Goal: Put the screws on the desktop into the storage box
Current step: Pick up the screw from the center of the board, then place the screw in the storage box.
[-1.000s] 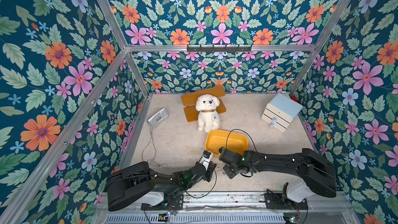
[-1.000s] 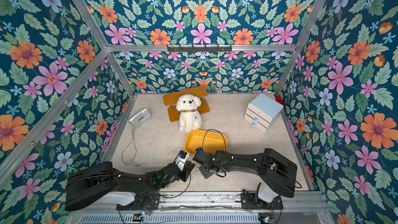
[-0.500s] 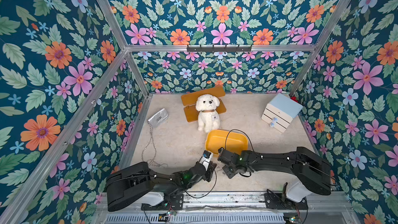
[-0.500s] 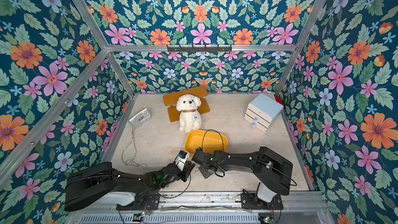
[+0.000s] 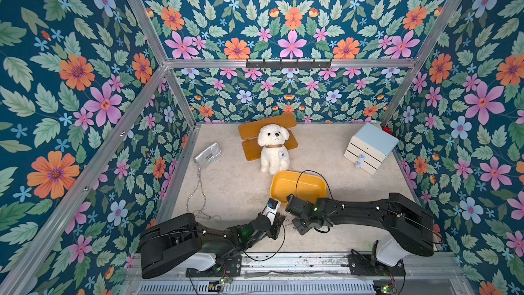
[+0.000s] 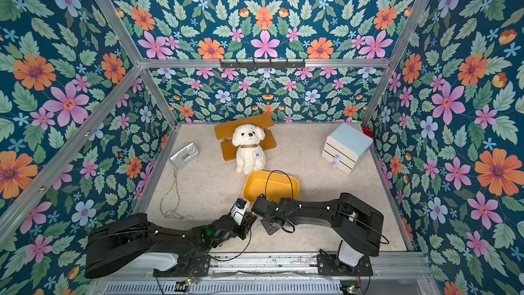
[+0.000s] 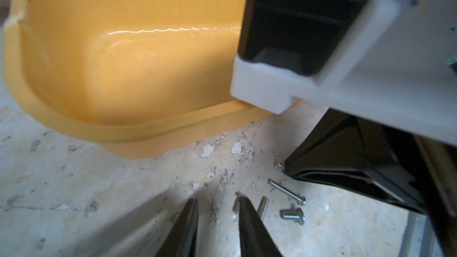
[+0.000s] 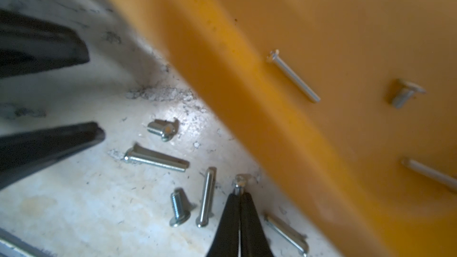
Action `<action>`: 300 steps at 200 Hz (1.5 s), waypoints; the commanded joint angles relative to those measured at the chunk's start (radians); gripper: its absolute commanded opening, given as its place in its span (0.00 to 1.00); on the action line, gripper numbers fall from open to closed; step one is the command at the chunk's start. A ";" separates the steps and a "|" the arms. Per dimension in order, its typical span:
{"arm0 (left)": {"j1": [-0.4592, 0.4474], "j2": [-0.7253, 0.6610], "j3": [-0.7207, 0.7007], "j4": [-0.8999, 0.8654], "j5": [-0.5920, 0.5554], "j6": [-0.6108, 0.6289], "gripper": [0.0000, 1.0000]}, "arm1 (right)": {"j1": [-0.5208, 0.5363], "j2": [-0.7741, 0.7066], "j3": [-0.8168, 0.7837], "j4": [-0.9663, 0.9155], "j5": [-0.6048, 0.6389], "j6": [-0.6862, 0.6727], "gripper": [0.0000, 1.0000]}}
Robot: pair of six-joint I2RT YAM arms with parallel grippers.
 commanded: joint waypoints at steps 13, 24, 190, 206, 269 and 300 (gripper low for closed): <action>0.001 -0.010 -0.003 0.012 0.003 0.005 0.34 | -0.001 -0.033 0.016 -0.064 0.035 0.002 0.05; 0.000 -0.011 -0.004 0.012 0.002 0.005 0.34 | 0.000 -0.048 0.024 -0.074 0.038 0.000 0.05; -0.001 -0.037 -0.023 0.028 0.033 0.017 0.34 | -0.294 -0.001 0.275 -0.158 0.029 -0.200 0.08; -0.001 -0.045 -0.027 0.024 0.032 0.017 0.34 | -0.302 0.008 0.266 -0.140 -0.012 -0.197 0.10; -0.005 -0.058 -0.021 0.003 0.025 0.013 0.34 | -0.306 -0.008 0.265 -0.132 -0.026 -0.199 0.22; -0.005 -0.070 -0.021 -0.004 0.008 0.013 0.34 | -0.246 -0.096 0.237 -0.147 -0.011 -0.178 0.22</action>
